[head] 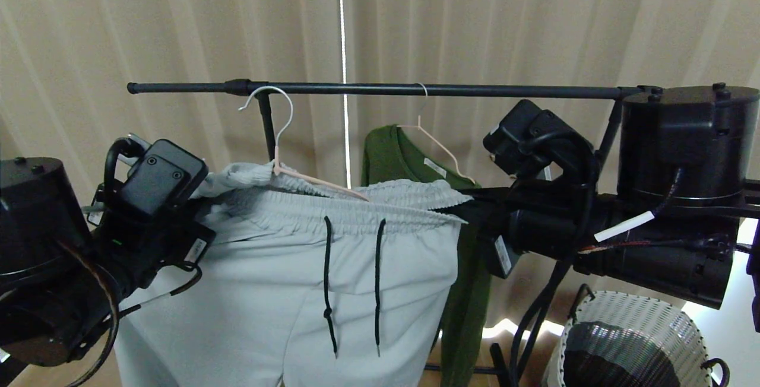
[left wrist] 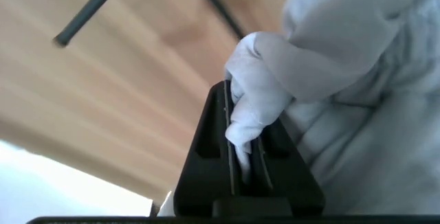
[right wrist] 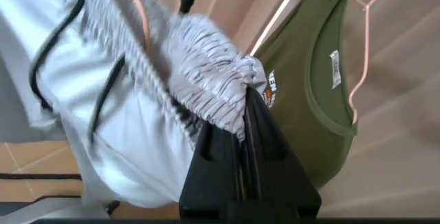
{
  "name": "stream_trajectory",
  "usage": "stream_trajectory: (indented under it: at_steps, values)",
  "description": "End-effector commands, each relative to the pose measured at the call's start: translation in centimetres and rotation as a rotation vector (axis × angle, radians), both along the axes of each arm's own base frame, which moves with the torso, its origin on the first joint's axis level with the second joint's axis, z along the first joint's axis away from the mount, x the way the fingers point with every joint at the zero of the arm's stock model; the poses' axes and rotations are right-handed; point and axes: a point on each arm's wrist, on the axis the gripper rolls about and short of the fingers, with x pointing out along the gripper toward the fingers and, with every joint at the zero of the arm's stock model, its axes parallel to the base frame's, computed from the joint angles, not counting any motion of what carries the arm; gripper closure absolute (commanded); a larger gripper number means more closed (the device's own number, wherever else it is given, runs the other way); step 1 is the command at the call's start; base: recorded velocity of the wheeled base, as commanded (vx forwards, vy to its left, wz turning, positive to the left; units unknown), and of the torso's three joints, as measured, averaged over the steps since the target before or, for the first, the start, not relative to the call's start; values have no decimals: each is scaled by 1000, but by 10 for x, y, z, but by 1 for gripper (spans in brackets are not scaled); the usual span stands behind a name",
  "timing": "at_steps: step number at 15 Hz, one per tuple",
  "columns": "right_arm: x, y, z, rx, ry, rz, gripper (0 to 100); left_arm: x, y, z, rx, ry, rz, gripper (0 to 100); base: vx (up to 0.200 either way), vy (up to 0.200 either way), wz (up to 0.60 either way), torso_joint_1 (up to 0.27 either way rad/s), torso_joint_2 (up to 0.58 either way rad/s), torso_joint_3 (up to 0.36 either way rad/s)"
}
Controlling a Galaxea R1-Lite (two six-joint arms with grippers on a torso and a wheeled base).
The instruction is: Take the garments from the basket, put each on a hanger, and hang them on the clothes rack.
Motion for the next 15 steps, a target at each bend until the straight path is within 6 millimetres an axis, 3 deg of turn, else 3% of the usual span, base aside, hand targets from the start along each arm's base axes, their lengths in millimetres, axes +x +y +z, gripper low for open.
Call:
stream_trajectory:
  at_steps: [1,6,7,13,15]
  values:
    - [-6,1,1,4,-4,19,100,13,4,-11,14,34,38,100,0,0,0,0,0,0]
    - [-17,14,-7,-18,18,80,100,13,-4,1,-31,-63,11,100,0,0,0,0,0,0]
    - [-17,14,-7,-18,18,80,0,13,-6,2,-38,-76,7,100,0,0,0,0,0,0]
    - [-15,14,-10,-77,-49,102,0,7,-23,3,-159,-95,-64,100,0,0,0,0,0,0]
    - [-4,17,-11,-71,-100,88,0,4,-25,4,-177,-98,-78,100,0,0,0,0,0,0]
